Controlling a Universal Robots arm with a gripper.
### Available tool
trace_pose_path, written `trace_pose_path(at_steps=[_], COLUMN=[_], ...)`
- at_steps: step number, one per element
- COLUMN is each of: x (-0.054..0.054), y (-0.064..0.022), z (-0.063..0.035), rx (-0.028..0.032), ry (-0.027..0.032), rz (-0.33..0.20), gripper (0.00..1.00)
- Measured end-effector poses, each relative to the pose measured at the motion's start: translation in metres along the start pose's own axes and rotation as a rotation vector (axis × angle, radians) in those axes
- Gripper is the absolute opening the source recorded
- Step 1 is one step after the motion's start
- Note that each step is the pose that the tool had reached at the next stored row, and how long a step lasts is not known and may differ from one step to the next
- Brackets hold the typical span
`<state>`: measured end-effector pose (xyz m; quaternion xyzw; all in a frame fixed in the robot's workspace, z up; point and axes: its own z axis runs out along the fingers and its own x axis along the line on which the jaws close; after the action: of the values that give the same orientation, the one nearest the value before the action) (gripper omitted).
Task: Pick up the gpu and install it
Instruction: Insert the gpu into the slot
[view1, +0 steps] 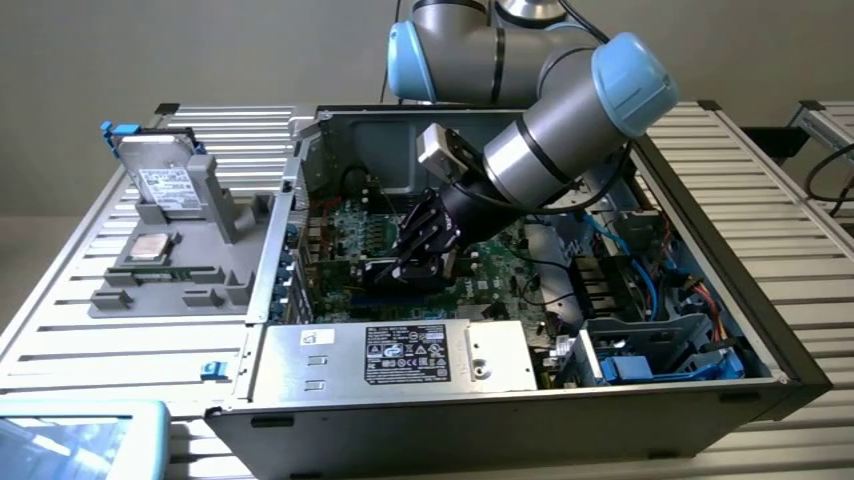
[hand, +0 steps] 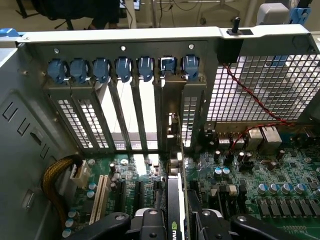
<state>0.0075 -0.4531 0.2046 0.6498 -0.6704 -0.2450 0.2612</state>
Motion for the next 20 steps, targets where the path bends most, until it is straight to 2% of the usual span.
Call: trace_pose_path(at_steps=[4,8,20], x=[0.0001,0.0009,0.0011], y=[0.0,-0.0002,0.0001], z=[-0.0001,-0.0005,-0.0004], rx=[0.0001,0.0001,-0.0003], ry=[0.0013,-0.0036,-0.0037], rz=[-0.002,-0.009,-0.01], gripper=[0.28,0.28,0.28])
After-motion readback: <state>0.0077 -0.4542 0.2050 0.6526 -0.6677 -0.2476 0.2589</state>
